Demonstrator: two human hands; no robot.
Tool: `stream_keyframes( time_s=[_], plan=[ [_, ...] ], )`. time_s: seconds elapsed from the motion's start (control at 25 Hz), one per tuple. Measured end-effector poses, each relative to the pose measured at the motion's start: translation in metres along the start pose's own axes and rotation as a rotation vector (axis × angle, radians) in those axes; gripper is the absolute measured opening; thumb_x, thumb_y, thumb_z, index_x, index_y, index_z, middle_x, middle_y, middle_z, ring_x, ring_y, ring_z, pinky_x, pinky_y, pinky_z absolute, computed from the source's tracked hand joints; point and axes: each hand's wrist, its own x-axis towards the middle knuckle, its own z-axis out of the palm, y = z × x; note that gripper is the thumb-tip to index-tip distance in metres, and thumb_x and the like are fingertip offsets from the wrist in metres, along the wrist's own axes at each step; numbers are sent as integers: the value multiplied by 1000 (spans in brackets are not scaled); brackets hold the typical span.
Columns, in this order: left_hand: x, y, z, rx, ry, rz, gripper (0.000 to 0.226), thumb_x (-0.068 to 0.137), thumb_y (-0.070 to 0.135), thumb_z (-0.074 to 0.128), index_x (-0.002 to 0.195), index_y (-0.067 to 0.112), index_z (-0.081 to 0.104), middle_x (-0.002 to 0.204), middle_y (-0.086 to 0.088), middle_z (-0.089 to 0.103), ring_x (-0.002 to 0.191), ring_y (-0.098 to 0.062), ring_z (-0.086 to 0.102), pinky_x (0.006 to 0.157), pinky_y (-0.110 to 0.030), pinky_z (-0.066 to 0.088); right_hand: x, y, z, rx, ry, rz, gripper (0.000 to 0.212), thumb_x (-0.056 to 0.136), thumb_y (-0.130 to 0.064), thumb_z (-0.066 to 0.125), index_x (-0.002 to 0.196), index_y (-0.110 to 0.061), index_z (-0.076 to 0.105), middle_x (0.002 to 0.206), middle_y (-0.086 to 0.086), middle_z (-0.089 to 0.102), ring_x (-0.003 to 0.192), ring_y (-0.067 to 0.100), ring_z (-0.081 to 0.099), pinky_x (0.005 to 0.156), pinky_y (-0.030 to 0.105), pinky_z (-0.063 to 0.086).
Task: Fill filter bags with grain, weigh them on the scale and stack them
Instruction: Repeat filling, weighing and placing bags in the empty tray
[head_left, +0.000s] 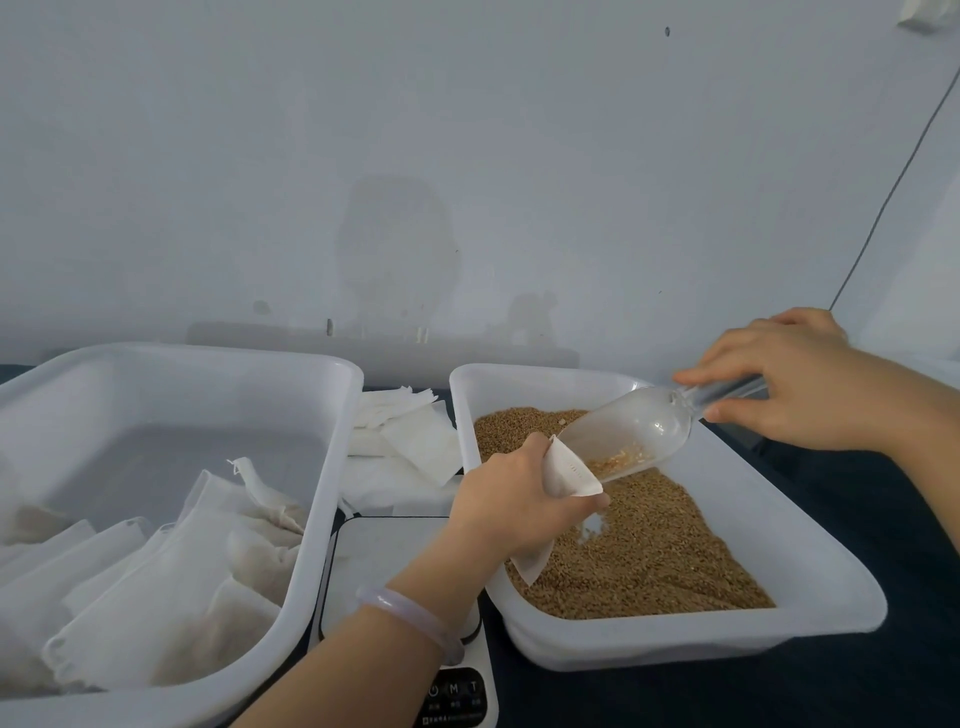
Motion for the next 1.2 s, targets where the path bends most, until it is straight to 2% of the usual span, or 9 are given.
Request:
stream_keyframes(
  time_s=[0.36, 0.48, 0.64, 0.72, 0.8, 0.84, 0.96, 1.08, 1.2],
  plan=[
    [0, 1, -1, -13, -19, -39, 57, 72, 76, 53, 88, 25, 33, 81, 5, 54, 79, -23, 55, 63, -33, 40, 7, -8, -9, -97, 50, -29, 32, 85, -34, 66, 112, -49, 59, 100, -26, 50, 101, -1, 38, 106, 23, -3],
    [0, 1, 0, -13, -21, -40, 57, 72, 76, 52, 87, 25, 33, 80, 5, 53, 79, -24, 55, 63, -34, 40, 8, -8, -8, -111, 39, -36, 33, 83, -35, 67, 106, -55, 55, 99, -29, 48, 101, -2, 37, 106, 23, -3],
    [0, 0, 0, -32, -12, -40, 58, 75, 75, 51, 98, 23, 40, 87, 3, 57, 86, -25, 58, 67, -34, 42, 5, 4, -6, 12, -6, 5, 37, 79, -37, 71, 92, -63, 48, 98, -30, 53, 100, -1, 44, 105, 27, 8],
    [-1, -1, -1, -157, 14, -57, 60, 79, 73, 49, 110, 22, 46, 93, 5, 61, 89, -21, 60, 74, -35, 47, -1, 17, 2, 193, -19, 81, 37, 77, -32, 74, 91, -59, 54, 101, -28, 59, 99, 0, 52, 103, 29, 24],
    [-3, -4, -3, -361, 65, -81, 47, 82, 68, 48, 104, 27, 52, 87, 10, 63, 84, -12, 61, 78, -35, 51, -9, 23, 21, 356, -49, 191, 33, 77, -24, 76, 95, -49, 61, 106, -19, 65, 98, 1, 54, 96, 27, 34],
    [-3, -5, -3, -446, 80, -93, 42, 83, 67, 48, 97, 28, 54, 83, 9, 64, 81, -12, 63, 79, -36, 52, -14, 24, 36, 343, -85, 230, 31, 78, -25, 75, 100, -44, 63, 108, -16, 66, 98, 0, 53, 98, 28, 36],
    [-3, -7, -4, -588, 97, -100, 41, 83, 64, 45, 81, 25, 57, 72, 5, 68, 76, -16, 67, 83, -43, 53, -27, 13, 83, 261, -197, 232, 31, 78, -34, 74, 103, -46, 60, 99, -29, 59, 100, -2, 53, 109, 38, 32],
    [-4, -7, -5, -638, 86, -97, 38, 92, 54, 46, 81, 20, 59, 61, 6, 67, 66, -12, 67, 81, -42, 54, -28, 0, 111, 265, -207, 163, 31, 76, -39, 74, 94, -56, 55, 89, -36, 52, 101, -1, 52, 108, 38, 26],
    [-4, -6, -5, -641, 90, -96, 34, 92, 52, 46, 83, 22, 59, 61, 6, 67, 64, -12, 67, 80, -43, 54, -27, -6, 130, 278, -228, 141, 26, 76, -46, 72, 97, -56, 60, 92, -36, 51, 107, 6, 48, 106, 39, 25]
  ],
)
